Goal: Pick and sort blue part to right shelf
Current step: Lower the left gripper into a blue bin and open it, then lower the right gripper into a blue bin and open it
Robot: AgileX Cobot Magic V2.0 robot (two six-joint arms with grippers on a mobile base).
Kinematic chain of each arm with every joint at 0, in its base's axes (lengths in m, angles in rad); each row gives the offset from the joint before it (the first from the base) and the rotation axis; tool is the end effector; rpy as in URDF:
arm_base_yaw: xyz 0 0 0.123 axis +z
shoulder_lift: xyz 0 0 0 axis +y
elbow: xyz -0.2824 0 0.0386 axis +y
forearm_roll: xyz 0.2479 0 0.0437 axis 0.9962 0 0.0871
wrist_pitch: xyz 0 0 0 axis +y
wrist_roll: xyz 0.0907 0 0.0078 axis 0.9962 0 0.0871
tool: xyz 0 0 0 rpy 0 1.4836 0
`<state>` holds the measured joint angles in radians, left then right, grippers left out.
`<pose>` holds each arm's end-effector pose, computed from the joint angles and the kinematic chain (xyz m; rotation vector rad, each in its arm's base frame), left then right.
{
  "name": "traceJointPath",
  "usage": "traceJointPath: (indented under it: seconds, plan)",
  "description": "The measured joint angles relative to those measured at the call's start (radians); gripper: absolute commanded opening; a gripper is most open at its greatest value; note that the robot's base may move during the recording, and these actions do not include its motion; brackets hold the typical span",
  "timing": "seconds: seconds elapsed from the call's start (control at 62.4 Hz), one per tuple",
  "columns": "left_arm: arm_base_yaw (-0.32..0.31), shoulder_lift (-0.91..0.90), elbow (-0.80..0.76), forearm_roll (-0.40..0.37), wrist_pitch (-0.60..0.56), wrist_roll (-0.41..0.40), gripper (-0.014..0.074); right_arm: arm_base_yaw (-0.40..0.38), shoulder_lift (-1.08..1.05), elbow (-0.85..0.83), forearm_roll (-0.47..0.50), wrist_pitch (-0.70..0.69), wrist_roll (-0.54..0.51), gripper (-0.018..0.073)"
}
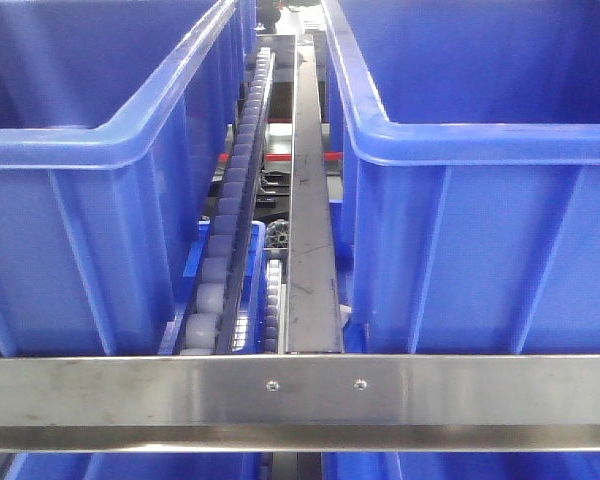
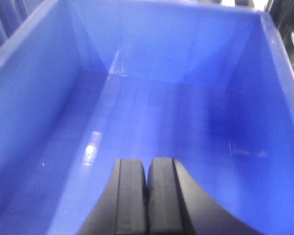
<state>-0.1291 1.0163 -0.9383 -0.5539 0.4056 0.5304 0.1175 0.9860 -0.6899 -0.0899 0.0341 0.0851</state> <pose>0.2143 -0.0469 0.3778 0.2771 1.8936 -0.2777 0.2130 0.0249 0.3272 -0.1087 1.8111 0.0772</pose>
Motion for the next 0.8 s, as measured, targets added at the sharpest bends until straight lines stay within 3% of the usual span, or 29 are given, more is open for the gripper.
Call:
traceJointPath:
  seconds: [0.273,0.385,0.545,0.802]
  plan:
    - [0.0,-0.051,0.012,0.02,-0.018,-0.002,0.0134,-0.002,-0.095,0.01,0.0,0.047,0.0,0.005]
    - [0.032,-0.117,0.063,0.025,-0.057,-0.031,0.0134,-0.026,-0.173,0.061,0.0,0.048,0.0,0.005]
    - [0.106,-0.267,0.205,0.027,-0.086,-0.063,0.0134,-0.069,-0.335,0.173,0.0,0.053,0.0,0.005]
    - [0.148,-0.584,0.435,0.014,-0.093,-0.089,0.0134,-0.074,-0.596,0.301,0.0,0.068,0.0,0.005]
